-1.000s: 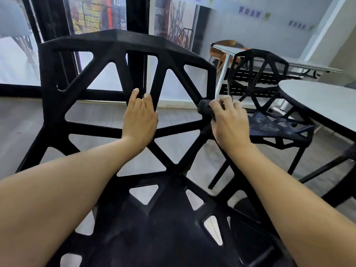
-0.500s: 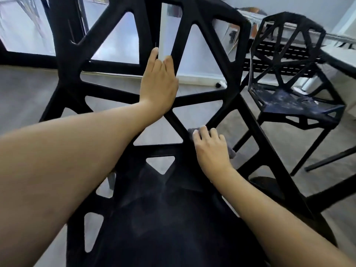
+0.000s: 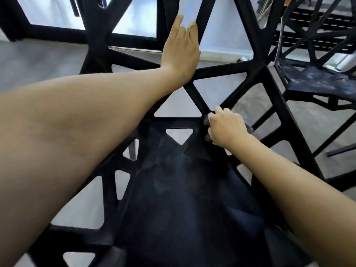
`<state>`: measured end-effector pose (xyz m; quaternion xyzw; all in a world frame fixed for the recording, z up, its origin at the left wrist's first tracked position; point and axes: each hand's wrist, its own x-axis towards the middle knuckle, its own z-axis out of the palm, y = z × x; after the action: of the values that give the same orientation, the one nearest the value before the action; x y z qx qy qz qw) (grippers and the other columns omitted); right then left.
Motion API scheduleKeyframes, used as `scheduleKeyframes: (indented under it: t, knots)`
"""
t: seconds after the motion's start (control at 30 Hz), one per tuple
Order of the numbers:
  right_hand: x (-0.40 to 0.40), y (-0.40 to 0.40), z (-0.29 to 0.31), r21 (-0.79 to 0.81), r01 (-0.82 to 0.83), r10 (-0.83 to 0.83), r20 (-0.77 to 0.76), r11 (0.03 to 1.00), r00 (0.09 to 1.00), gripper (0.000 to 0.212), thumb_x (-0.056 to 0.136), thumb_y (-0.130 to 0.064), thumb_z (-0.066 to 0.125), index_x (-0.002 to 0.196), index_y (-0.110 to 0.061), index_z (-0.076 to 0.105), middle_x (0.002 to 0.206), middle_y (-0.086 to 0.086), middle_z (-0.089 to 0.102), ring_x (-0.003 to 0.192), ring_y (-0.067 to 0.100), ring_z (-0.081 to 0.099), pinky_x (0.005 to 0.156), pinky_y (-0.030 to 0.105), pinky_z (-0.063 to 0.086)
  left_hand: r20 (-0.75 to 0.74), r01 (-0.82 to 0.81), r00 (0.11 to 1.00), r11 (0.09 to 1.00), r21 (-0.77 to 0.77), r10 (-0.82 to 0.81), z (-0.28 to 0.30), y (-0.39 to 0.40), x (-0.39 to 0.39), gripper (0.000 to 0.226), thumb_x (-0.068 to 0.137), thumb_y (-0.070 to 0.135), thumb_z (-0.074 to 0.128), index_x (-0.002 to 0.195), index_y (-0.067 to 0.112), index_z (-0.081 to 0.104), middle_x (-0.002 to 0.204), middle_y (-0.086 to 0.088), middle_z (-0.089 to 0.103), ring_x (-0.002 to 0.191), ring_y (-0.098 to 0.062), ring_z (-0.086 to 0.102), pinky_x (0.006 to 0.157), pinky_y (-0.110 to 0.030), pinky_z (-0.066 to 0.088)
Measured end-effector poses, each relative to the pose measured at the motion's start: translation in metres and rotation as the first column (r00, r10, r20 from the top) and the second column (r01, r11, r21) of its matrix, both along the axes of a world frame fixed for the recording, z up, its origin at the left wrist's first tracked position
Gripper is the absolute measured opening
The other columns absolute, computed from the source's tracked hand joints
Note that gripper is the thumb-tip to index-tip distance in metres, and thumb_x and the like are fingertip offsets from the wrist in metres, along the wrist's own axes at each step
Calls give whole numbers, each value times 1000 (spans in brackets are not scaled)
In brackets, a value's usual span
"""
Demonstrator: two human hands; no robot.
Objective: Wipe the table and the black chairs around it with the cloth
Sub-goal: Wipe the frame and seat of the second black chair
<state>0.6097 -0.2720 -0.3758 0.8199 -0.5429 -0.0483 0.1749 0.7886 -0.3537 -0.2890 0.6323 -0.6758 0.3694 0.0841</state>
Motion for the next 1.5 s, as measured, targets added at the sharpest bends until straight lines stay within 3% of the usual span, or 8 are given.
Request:
scheduleKeyframes:
  t: [0.2,0.5,0.67,0.87,1.07,1.23,1.4,1.5]
  knots:
    - [-6,2,-5,-13,34,-32,137,999,990,33,91,-32,63,116,-12,60,107,10,56,100,33,59,63,37,37,-221,187,959,982,21,-178,-17,56,-2,62,87,8,47,148,2,34,145,-19,43,139,-38,38,122,-46,20]
    - [12,19,-12,0,162,-159,201,987,967,24,90,-24,64,112,-15,63,105,13,54,98,34,56,68,39,34,-642,-5,743,960,281,191,-146,197,21,50,79,-10,62,127,1,56,133,-20,54,127,-38,50,107,-43,44]
    - [31,11,-5,152,316,-347,276,936,896,30,95,-21,57,123,-10,60,120,16,55,107,38,60,75,37,37,-485,-54,840,928,370,242,-137,233,33,54,79,-3,60,132,6,54,144,-16,50,144,-39,34,121,-47,23]
    - [17,13,2,313,368,-473,402,876,784,33,95,-30,50,122,-14,62,123,17,61,114,42,58,84,40,42,-276,-99,925,867,488,261,-121,259,53,64,97,16,41,157,20,20,164,-25,9,152,-39,11,125,-46,5]
    - [54,107,-23,256,81,-212,541,963,814,30,90,-31,58,116,-18,63,107,8,51,105,34,55,83,42,45,-241,43,964,834,549,109,-119,257,86,62,103,14,39,159,32,18,163,-28,6,151,-38,12,122,-40,15]
    - [95,136,-44,59,-357,281,506,932,816,45,83,-32,62,127,-26,63,107,4,56,94,26,52,80,41,47,-429,78,897,914,398,110,-126,257,80,48,92,3,48,140,-1,47,145,-27,48,136,-38,45,113,-42,35]
    - [74,63,-45,-36,87,-71,323,996,944,32,82,-22,70,114,-21,69,112,11,57,98,34,54,79,43,42,-442,91,892,924,371,90,-129,256,78,53,85,0,68,133,-1,46,140,-25,53,132,-38,50,110,-44,40]
    - [81,68,-49,-5,123,-115,325,992,939,24,83,-22,69,107,-22,70,113,12,57,96,33,53,77,43,41,-431,78,897,923,377,101,-131,254,78,52,86,4,69,134,1,48,141,-24,52,134,-36,48,111,-42,37]
